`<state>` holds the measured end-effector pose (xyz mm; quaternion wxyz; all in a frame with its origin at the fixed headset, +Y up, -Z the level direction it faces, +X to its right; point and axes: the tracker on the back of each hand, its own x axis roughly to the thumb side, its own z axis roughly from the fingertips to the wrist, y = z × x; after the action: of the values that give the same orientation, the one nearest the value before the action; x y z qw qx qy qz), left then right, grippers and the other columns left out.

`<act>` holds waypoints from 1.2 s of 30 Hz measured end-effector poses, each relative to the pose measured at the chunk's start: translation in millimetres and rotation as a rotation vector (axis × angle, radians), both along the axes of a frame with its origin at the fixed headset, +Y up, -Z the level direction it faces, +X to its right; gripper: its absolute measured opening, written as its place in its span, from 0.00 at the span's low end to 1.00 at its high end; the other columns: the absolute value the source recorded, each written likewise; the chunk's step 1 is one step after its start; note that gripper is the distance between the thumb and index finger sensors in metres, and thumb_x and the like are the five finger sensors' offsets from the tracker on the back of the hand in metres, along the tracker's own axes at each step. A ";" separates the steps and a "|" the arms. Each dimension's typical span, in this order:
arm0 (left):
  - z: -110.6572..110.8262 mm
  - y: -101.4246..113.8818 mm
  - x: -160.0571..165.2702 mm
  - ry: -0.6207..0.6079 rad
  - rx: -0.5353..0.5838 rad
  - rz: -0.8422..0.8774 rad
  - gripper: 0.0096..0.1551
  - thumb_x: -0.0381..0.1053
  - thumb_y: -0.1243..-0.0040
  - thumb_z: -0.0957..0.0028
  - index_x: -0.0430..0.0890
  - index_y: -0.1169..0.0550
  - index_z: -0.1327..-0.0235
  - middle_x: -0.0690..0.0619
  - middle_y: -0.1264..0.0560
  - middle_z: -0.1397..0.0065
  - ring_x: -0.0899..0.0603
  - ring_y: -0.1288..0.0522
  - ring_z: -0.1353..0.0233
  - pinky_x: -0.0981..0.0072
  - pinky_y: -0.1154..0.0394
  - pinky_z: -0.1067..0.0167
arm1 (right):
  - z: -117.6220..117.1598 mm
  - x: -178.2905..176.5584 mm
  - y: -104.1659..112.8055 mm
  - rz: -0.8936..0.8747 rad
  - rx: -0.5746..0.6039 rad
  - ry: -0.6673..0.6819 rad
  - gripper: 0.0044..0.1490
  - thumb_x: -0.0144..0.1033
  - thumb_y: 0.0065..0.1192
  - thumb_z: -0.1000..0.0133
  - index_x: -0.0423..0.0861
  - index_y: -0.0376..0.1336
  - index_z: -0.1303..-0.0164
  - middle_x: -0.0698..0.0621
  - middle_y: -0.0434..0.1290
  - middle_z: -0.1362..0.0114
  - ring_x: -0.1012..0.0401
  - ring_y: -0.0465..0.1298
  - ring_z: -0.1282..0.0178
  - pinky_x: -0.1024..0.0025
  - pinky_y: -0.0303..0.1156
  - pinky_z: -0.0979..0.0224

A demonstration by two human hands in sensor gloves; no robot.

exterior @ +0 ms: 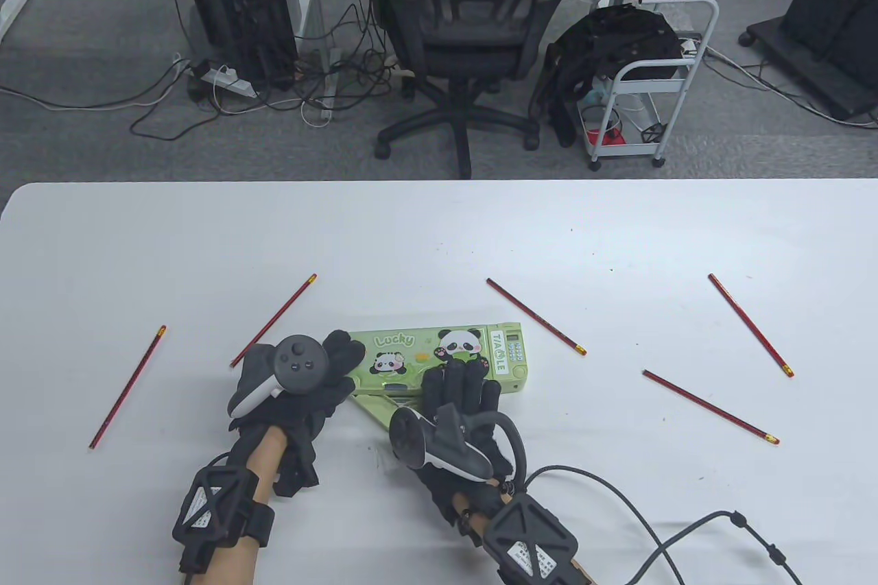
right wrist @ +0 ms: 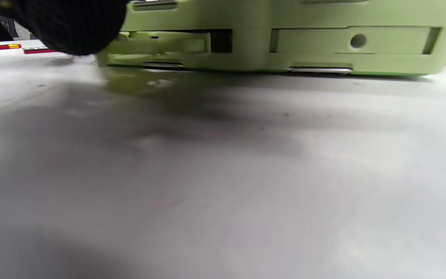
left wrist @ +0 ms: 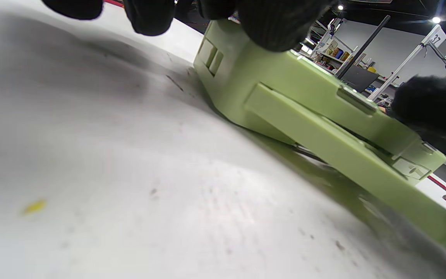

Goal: Organize multifunction pencil case

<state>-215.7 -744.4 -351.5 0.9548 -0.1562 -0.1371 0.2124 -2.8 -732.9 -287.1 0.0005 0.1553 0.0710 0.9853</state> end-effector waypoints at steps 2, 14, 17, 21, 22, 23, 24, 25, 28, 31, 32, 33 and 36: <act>0.0 -0.1 -0.1 0.000 -0.001 0.001 0.33 0.48 0.47 0.38 0.57 0.41 0.20 0.50 0.50 0.11 0.28 0.42 0.15 0.20 0.41 0.31 | -4.8 4.4 -1.1 0.000 -0.008 0.003 0.69 0.61 0.53 0.46 0.24 0.33 0.17 0.17 0.31 0.22 0.21 0.35 0.24 0.23 0.39 0.29; 0.0 -0.1 -0.3 0.000 -0.002 0.003 0.33 0.48 0.47 0.39 0.57 0.41 0.20 0.50 0.50 0.11 0.28 0.42 0.15 0.20 0.41 0.31 | -33.5 23.0 -1.9 0.029 0.009 -0.012 0.68 0.62 0.51 0.47 0.27 0.33 0.17 0.19 0.32 0.21 0.23 0.35 0.23 0.23 0.39 0.28; 0.3 -0.6 0.1 0.002 -0.010 0.014 0.33 0.48 0.47 0.38 0.57 0.41 0.20 0.50 0.50 0.11 0.28 0.42 0.15 0.20 0.41 0.31 | -40.3 28.2 -3.4 0.022 0.010 -0.026 0.69 0.64 0.50 0.48 0.28 0.32 0.17 0.19 0.32 0.21 0.23 0.35 0.23 0.23 0.38 0.28; -0.1 0.0 -0.7 0.004 -0.012 0.019 0.33 0.48 0.47 0.38 0.57 0.41 0.20 0.50 0.50 0.11 0.28 0.42 0.15 0.20 0.41 0.31 | -46.9 35.7 -7.2 -0.011 0.007 -0.064 0.71 0.65 0.48 0.50 0.28 0.31 0.17 0.19 0.30 0.21 0.23 0.34 0.23 0.23 0.36 0.29; -0.1 0.0 -0.8 0.004 -0.012 0.020 0.33 0.48 0.47 0.38 0.57 0.41 0.20 0.50 0.50 0.11 0.28 0.42 0.15 0.20 0.41 0.31 | -48.3 37.6 -8.3 -0.020 0.010 -0.075 0.72 0.66 0.48 0.51 0.27 0.30 0.18 0.19 0.30 0.21 0.23 0.33 0.23 0.22 0.36 0.30; -0.1 0.1 -0.8 0.004 -0.013 0.021 0.33 0.48 0.47 0.38 0.57 0.41 0.20 0.50 0.50 0.11 0.28 0.42 0.15 0.20 0.41 0.31 | -49.8 40.1 -9.7 -0.039 0.006 -0.090 0.72 0.66 0.48 0.51 0.27 0.30 0.18 0.19 0.30 0.22 0.23 0.33 0.23 0.22 0.36 0.30; -0.2 0.1 -1.0 0.004 -0.013 0.022 0.33 0.48 0.47 0.38 0.57 0.41 0.20 0.50 0.50 0.11 0.28 0.42 0.15 0.20 0.41 0.31 | -50.9 41.9 -11.3 -0.067 -0.003 -0.099 0.72 0.66 0.48 0.51 0.27 0.29 0.18 0.19 0.30 0.22 0.23 0.33 0.23 0.22 0.35 0.30; -0.2 0.1 -1.0 0.004 -0.013 0.022 0.33 0.48 0.47 0.38 0.57 0.41 0.20 0.50 0.50 0.11 0.28 0.42 0.15 0.20 0.41 0.31 | -51.1 42.3 -11.8 -0.076 -0.001 -0.102 0.72 0.66 0.48 0.51 0.27 0.29 0.18 0.19 0.29 0.22 0.23 0.33 0.23 0.22 0.35 0.30; -0.3 0.2 -1.2 0.005 -0.013 0.023 0.33 0.48 0.47 0.39 0.57 0.41 0.20 0.50 0.50 0.11 0.28 0.42 0.15 0.20 0.41 0.31 | -51.5 40.5 -12.6 -0.043 0.025 -0.100 0.71 0.65 0.47 0.50 0.27 0.30 0.18 0.19 0.31 0.22 0.22 0.35 0.23 0.21 0.38 0.29; -0.3 0.3 -1.2 0.005 -0.012 0.022 0.33 0.48 0.47 0.38 0.57 0.41 0.20 0.50 0.50 0.11 0.28 0.42 0.15 0.20 0.41 0.31 | -52.2 38.4 -13.3 -0.019 0.034 -0.104 0.70 0.65 0.45 0.50 0.27 0.30 0.18 0.18 0.33 0.22 0.22 0.37 0.23 0.22 0.40 0.28; -0.3 0.4 -1.2 0.005 -0.012 0.021 0.33 0.48 0.47 0.38 0.57 0.41 0.20 0.50 0.50 0.11 0.28 0.42 0.15 0.20 0.41 0.31 | -52.2 38.2 -13.4 -0.017 0.036 -0.104 0.70 0.65 0.45 0.50 0.27 0.30 0.18 0.18 0.33 0.21 0.21 0.38 0.23 0.22 0.40 0.28; -0.4 0.5 -1.4 0.005 -0.013 0.021 0.33 0.48 0.47 0.38 0.57 0.41 0.20 0.50 0.50 0.11 0.28 0.42 0.15 0.20 0.41 0.31 | -52.1 38.0 -13.4 -0.014 0.038 -0.103 0.70 0.65 0.45 0.50 0.26 0.31 0.18 0.18 0.34 0.21 0.21 0.38 0.23 0.21 0.41 0.28; -0.3 0.5 -1.3 0.005 -0.013 0.023 0.33 0.48 0.47 0.38 0.57 0.41 0.20 0.50 0.50 0.11 0.28 0.42 0.15 0.20 0.41 0.31 | -52.0 36.2 -13.0 0.008 0.043 -0.100 0.69 0.64 0.45 0.50 0.26 0.31 0.18 0.18 0.34 0.21 0.21 0.40 0.22 0.21 0.42 0.28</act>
<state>-217.0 -743.9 -351.9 0.9516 -0.1602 -0.1352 0.2245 33.4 -745.8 -339.1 -0.0031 0.1056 0.0503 0.9931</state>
